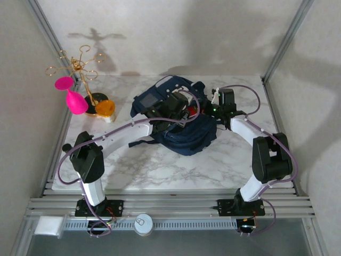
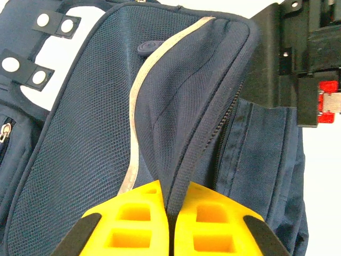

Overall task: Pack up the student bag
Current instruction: Place the loose stationery in the student bag.

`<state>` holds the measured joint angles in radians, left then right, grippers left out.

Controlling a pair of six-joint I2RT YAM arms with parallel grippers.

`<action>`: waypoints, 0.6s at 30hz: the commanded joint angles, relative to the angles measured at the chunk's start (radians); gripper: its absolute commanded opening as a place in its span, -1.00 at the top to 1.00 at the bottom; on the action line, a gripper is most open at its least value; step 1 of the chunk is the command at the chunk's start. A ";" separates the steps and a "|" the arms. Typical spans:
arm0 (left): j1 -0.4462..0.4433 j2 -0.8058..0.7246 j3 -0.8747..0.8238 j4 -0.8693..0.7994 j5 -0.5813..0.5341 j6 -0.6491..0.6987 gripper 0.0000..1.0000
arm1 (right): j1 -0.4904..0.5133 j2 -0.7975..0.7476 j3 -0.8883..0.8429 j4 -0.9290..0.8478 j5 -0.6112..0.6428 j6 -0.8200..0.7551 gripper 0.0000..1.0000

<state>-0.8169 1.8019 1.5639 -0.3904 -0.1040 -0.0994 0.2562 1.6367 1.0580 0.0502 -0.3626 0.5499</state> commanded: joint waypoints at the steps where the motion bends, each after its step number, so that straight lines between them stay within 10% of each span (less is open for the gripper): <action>1: -0.025 -0.007 0.055 -0.014 -0.022 -0.051 1.00 | -0.008 -0.104 -0.012 -0.034 0.061 -0.059 0.99; 18: -0.027 -0.004 0.051 -0.007 0.089 -0.091 1.00 | 0.069 -0.028 -0.037 -0.073 0.123 0.033 1.00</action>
<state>-0.8230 1.8133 1.5784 -0.4110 -0.0883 -0.1616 0.3161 1.5723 0.9546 -0.0341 -0.2817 0.5705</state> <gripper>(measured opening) 0.052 0.061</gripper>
